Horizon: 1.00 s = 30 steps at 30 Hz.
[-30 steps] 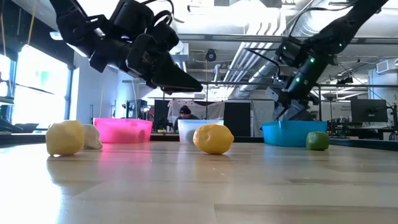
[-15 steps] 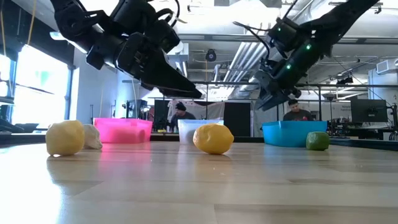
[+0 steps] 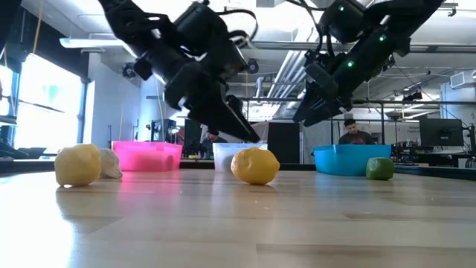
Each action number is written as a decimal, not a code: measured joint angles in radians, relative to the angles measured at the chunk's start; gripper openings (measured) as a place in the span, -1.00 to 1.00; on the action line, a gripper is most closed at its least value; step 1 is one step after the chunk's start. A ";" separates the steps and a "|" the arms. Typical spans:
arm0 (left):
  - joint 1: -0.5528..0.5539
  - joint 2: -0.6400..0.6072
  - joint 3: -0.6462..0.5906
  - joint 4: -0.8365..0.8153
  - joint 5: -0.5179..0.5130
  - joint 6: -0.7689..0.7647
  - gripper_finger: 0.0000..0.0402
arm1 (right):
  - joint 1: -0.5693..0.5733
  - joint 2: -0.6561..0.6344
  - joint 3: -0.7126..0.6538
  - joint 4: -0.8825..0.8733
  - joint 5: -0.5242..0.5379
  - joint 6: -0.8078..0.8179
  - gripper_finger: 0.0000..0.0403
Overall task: Sort produce into baskets
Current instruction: Put the lemon into the pink bin
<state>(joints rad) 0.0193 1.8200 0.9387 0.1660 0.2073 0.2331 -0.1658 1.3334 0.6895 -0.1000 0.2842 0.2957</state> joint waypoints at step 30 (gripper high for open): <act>0.016 0.031 0.066 -0.163 -0.140 0.165 -0.45 | 0.045 -0.002 0.000 -0.017 0.045 -0.035 0.37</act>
<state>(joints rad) 0.0350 1.8507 1.0047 0.0033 0.0668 0.3981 -0.1212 1.3315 0.6895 -0.1170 0.3291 0.2607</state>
